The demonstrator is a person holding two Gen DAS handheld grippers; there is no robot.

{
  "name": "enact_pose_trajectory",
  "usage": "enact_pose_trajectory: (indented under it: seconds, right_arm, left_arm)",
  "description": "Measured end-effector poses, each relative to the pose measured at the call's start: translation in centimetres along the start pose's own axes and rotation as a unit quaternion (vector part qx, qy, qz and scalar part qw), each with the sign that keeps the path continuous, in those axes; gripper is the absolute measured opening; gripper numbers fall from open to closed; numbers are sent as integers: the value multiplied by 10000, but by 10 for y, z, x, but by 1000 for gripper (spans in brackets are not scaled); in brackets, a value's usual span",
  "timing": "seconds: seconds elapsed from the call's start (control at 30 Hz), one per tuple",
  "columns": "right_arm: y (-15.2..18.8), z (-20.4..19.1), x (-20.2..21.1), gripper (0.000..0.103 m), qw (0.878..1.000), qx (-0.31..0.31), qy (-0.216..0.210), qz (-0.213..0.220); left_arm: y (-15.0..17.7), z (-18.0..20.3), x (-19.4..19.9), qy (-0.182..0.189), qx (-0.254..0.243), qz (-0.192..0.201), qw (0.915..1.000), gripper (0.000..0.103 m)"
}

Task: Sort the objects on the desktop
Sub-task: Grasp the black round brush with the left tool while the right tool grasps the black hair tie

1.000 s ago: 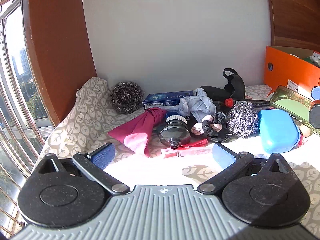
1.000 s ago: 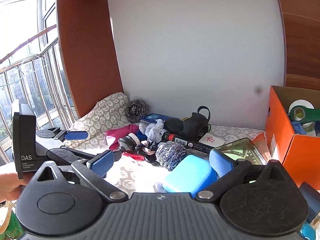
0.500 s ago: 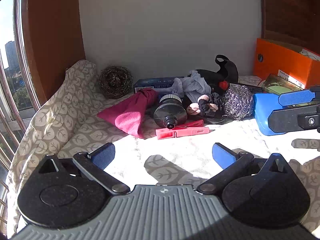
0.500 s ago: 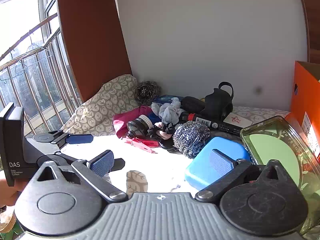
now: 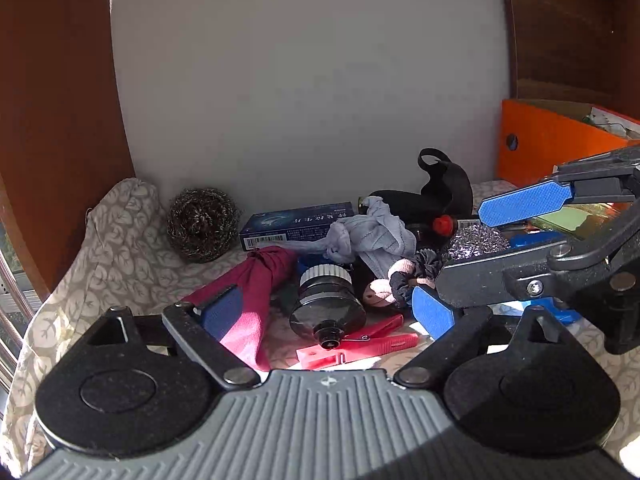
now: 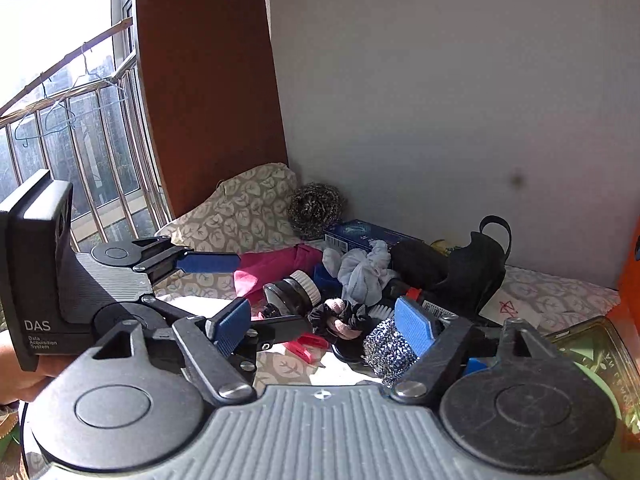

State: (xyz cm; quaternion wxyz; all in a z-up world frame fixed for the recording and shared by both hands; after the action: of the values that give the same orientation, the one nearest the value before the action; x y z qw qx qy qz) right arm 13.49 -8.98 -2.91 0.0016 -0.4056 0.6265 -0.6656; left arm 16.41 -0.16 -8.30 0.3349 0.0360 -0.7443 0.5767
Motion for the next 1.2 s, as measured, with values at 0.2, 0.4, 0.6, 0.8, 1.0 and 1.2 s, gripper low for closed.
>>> enact_pose_trajectory:
  seconds: [0.2,0.4,0.6,0.8,1.0,1.2]
  right_arm:
    - [-7,4,-27,41,9988,167,-205,-416]
    - [-8,10,-36,50,9983,85,-104,-561]
    - [-8,20,-49,58,9966,106,102,-816]
    - [-7,19,-48,17,9930,653,264,-948]
    - [-2,20,-31,17,9958,560,84,-717]
    - [-9,18,-13,17,9979,383,-37,-517]
  left_arm:
    - [-1,0,-15,75,-143,-94,9998,87]
    - [-1,-2,-19,192,-176,-118,9996,87]
    - [-3,3,-24,342,-384,-170,9985,85]
    - [-3,-2,-23,845,-149,-274,9959,43]
    - [-3,-15,-13,963,262,-221,9948,43]
    - [-19,-13,4,998,242,-67,9947,43]
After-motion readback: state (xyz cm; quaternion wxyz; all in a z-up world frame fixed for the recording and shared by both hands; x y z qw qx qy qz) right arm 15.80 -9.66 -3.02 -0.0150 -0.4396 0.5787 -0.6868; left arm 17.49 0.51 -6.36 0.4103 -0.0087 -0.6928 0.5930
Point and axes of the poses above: each gripper's, at about its wrist camera, not at the fingertips, and x roughly against the way its jaws point, z to its right, y to its underside, the point moved 6 cm from there along -x, roughly the way its jaws point, and after that the axes turned 5 degrees about -z, right-handed, at the moved point
